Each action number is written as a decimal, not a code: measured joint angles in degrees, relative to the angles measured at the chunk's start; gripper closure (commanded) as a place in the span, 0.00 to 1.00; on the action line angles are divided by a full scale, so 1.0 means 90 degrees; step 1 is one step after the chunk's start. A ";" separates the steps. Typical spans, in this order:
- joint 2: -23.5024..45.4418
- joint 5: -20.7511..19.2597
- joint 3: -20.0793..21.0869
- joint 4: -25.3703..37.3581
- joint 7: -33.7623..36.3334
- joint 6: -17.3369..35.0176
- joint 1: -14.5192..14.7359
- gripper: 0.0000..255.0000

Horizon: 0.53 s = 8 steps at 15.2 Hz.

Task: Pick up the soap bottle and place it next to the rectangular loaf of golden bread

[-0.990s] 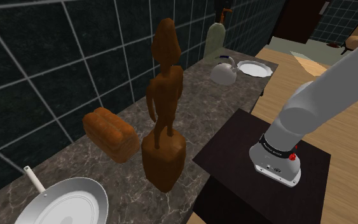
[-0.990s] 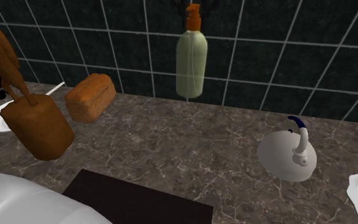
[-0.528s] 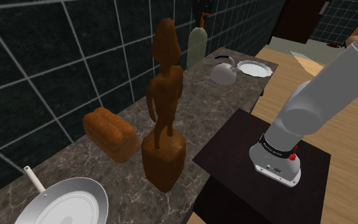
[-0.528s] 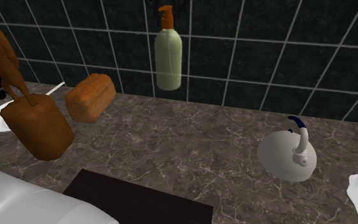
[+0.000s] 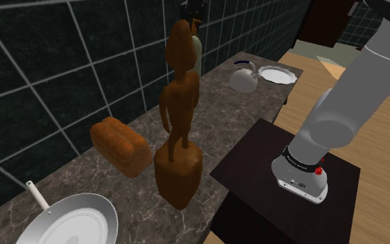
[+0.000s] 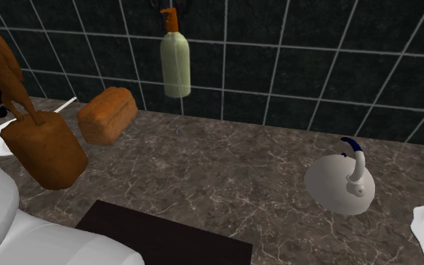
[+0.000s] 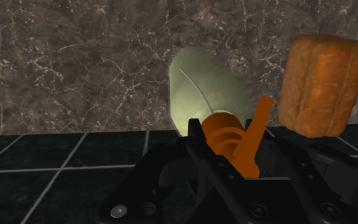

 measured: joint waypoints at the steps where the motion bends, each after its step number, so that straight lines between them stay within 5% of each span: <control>1: 0.0161 -0.0006 0.0065 0.0104 0.0122 0.0059 0.0056 1.00; 8: 0.1339 -0.0141 0.0456 0.1322 0.0936 0.0028 0.0479 1.00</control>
